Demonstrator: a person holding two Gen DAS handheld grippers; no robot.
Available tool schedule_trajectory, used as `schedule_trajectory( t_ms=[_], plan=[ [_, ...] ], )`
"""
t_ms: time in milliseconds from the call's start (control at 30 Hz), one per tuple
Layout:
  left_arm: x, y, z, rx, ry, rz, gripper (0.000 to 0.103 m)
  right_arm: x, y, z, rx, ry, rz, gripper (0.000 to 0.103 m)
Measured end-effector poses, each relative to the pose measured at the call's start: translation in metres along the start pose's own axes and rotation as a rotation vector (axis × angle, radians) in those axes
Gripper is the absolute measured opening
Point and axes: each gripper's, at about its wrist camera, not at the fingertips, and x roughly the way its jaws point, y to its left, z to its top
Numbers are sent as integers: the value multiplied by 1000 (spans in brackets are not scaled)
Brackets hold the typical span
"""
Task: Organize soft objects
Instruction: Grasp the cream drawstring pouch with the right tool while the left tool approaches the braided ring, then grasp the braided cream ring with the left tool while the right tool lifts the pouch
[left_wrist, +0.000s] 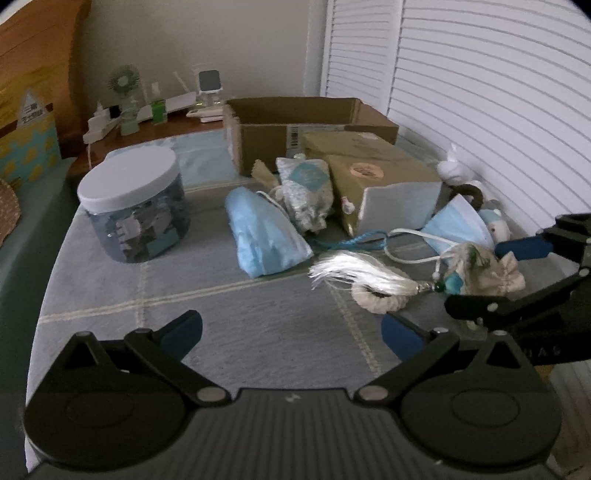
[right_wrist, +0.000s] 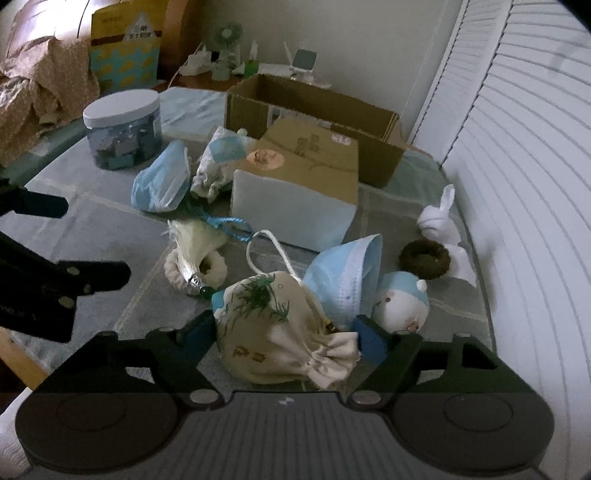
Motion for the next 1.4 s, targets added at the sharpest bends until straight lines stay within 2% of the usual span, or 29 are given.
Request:
schedule_trajectory(
  t_ms=[267, 433, 600, 933, 1033, 1167, 1400],
  plan=[
    [4, -15, 3, 70, -10, -37, 102, -16, -10, 3, 43, -50, 11, 76],
    [13, -27, 5, 91, 0, -66, 96, -26, -17, 6, 65, -85, 15, 76],
    [24, -36, 6, 100, 22, -95, 83, -32, -23, 9, 76, -111, 4, 76],
    [40, -48, 15, 105, 19, -108, 71, -35, -39, 14, 99, -135, -26, 76],
    [42, -51, 16, 113, 12, -100, 60, -35, -42, 15, 106, -136, -28, 76],
    [41, -51, 20, 114, 15, -109, 40, -35, -43, 15, 108, -135, -31, 76],
    [34, -48, 21, 149, 45, -122, 37, -35, -44, 17, 100, -132, -20, 76]
  ],
)
